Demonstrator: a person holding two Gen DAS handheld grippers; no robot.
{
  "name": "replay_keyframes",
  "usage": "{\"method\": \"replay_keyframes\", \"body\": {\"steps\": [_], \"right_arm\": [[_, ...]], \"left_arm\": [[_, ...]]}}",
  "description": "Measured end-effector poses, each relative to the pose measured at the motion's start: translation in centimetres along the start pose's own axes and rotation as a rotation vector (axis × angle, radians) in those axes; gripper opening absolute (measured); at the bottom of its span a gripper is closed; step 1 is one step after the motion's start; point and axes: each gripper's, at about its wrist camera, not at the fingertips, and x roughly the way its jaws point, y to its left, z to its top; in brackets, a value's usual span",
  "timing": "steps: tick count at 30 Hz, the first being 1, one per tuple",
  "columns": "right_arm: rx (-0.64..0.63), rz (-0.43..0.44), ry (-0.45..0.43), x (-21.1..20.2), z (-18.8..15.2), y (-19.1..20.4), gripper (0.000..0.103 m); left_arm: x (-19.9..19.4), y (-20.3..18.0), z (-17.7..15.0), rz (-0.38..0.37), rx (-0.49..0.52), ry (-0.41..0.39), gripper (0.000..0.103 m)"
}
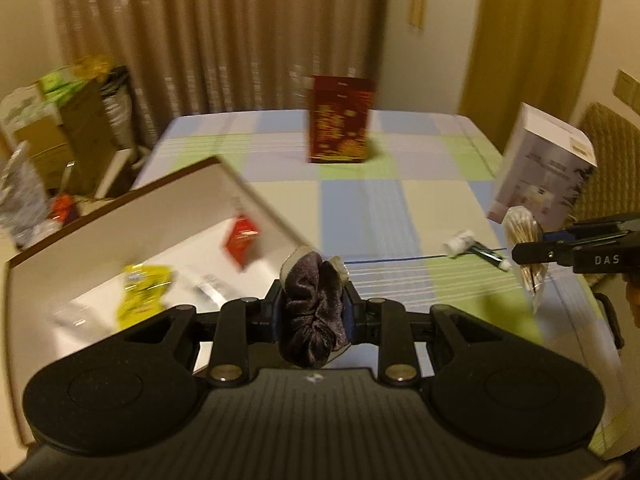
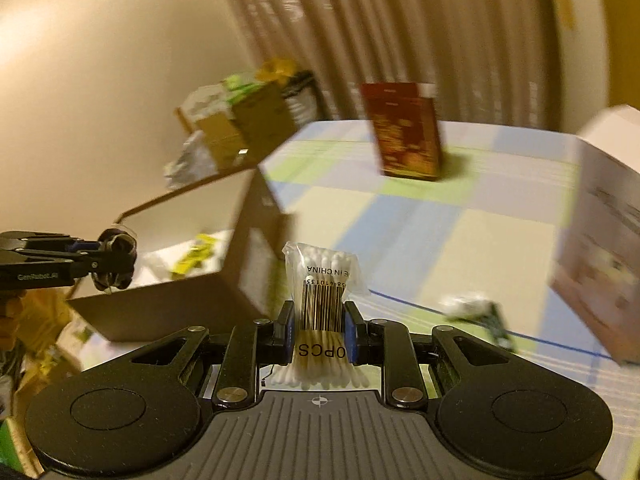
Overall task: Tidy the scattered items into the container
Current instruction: 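Carry the swab bag and scrunchie over the brown box with both tools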
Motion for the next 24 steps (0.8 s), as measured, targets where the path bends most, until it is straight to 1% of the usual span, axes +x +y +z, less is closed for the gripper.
{"method": "replay_keyframes", "body": {"steps": [6,12,17,22,24], "right_arm": [[-0.083,0.104,0.001,3.2,1.8,5.3,0.027],[-0.173,0.175,-0.021,7.0,4.5,10.3,0.027],[-0.204,0.191,-0.027,10.6,6.1,12.7,0.027],[-0.217,0.168,-0.003,13.9,6.9,14.0,0.027],[-0.22,0.153,0.01,15.0,7.0,14.2,0.027]], "left_arm": [[-3.5,5.3,-1.3,0.083,-0.067,-0.029,0.024],[-5.3,9.8,-2.1,0.138,-0.099,-0.051,0.024],[-5.6,13.4,-2.3,0.159,-0.113,-0.059,0.024],[-4.5,16.0,-2.0,0.161,-0.104,-0.053,0.025],[-3.5,16.7,-1.8,0.154,-0.102,-0.037,0.026]]}}
